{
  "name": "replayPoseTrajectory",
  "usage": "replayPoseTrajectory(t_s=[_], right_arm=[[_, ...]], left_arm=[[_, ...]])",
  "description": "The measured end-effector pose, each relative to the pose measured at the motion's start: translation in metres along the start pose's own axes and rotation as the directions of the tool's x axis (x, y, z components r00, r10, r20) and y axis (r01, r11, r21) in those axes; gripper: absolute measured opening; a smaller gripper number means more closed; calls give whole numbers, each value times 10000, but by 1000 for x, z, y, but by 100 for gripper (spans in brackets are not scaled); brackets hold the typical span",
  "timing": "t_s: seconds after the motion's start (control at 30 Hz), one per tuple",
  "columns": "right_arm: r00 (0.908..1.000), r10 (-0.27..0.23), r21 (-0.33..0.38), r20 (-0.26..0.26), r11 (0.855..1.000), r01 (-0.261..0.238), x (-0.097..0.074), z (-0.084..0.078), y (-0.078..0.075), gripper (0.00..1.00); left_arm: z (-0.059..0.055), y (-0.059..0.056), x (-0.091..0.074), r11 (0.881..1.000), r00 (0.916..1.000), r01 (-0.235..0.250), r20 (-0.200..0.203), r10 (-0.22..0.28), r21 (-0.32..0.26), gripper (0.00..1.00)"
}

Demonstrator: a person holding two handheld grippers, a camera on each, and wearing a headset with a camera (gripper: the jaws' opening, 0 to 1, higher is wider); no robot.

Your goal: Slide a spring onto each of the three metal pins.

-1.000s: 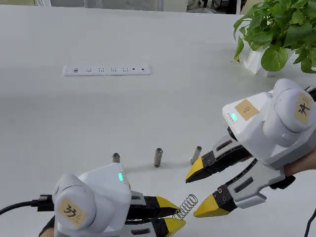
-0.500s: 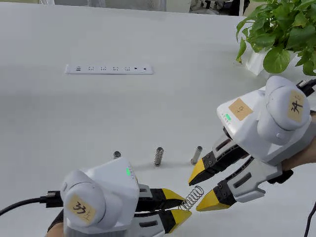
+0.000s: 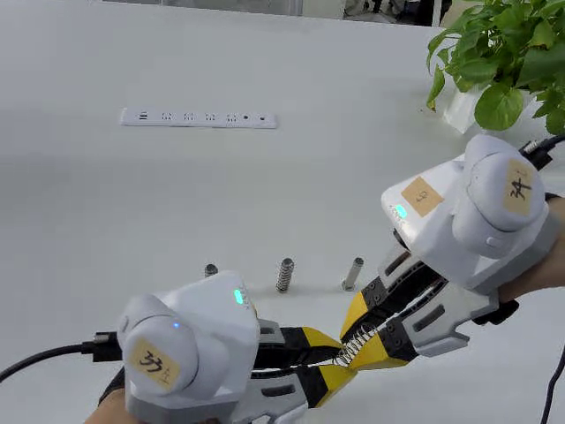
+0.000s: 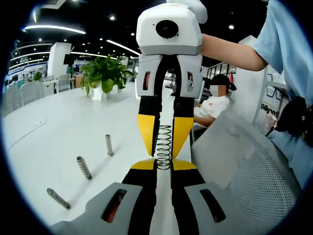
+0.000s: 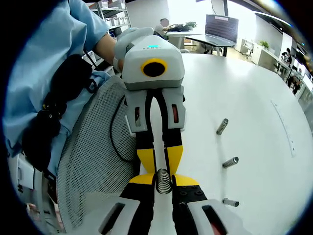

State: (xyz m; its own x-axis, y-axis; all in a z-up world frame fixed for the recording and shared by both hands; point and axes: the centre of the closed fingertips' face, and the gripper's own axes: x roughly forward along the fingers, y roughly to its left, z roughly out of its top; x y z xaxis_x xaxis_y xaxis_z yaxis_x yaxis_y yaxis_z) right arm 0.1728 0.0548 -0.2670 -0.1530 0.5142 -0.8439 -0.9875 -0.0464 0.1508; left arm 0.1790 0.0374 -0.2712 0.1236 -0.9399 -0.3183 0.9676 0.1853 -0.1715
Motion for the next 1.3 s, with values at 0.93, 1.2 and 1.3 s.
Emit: replayPoseTrajectory(t_s=[0.93, 1.2, 1.3], right_arm=[[9990, -47, -399, -451, 9992, 29, 5, -1, 0, 7], [9994, -115, -391, -334, 9992, 102, 11, 1, -4, 7], [9993, -124, -434, -345, 9990, 109, 13, 1, -6, 7]], left_arm=[[-5, 2, 0, 9996, 9996, -283, 39, 283, 27, 7], [-15, 9, -5, 9977, 9977, -664, -139, 662, -132, 11], [-20, 13, -9, 9953, 9955, -932, -168, 928, -276, 17]])
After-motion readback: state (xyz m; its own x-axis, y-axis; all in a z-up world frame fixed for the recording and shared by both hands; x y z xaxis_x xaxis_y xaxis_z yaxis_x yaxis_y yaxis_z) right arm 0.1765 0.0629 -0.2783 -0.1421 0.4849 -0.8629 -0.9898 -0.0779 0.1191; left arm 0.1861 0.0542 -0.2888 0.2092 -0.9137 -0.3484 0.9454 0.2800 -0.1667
